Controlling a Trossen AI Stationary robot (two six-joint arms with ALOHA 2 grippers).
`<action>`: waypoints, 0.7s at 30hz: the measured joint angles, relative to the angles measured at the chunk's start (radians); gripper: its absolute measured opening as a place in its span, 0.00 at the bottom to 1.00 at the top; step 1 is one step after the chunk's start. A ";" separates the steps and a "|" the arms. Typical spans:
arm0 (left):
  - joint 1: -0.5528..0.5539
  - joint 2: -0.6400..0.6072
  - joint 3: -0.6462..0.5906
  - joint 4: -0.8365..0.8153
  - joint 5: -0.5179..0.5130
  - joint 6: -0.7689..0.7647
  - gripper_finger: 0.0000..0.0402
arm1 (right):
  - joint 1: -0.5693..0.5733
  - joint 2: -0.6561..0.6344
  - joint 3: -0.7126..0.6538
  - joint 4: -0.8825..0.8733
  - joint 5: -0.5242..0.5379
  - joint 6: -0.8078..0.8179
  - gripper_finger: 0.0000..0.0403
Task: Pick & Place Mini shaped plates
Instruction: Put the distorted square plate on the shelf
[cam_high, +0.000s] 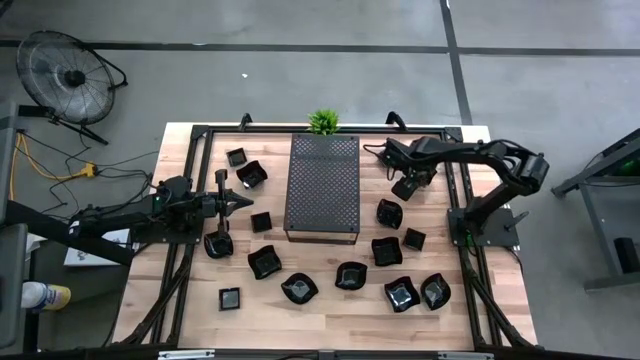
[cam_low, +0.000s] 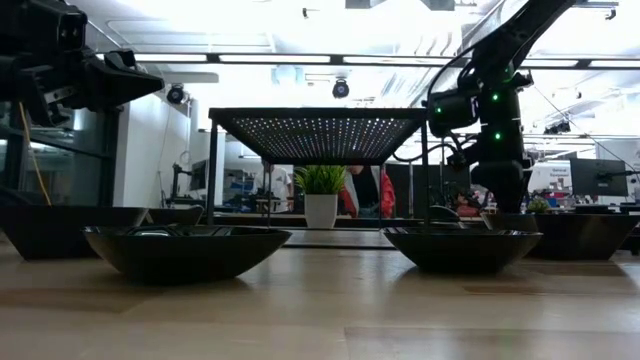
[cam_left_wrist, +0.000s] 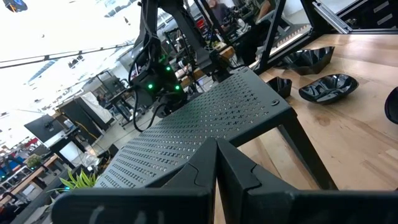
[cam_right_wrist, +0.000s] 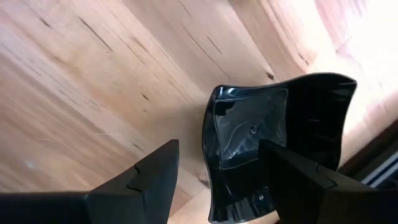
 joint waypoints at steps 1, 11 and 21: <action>0.000 0.000 0.000 0.000 0.000 0.000 0.00 | -0.003 0.000 0.000 0.002 -0.008 -0.009 0.54; 0.000 0.000 0.000 0.000 0.000 0.000 0.00 | -0.037 0.000 0.000 0.008 -0.036 -0.063 0.49; 0.000 0.000 0.000 0.000 0.000 0.000 0.00 | -0.041 0.000 0.000 0.013 -0.052 -0.101 0.38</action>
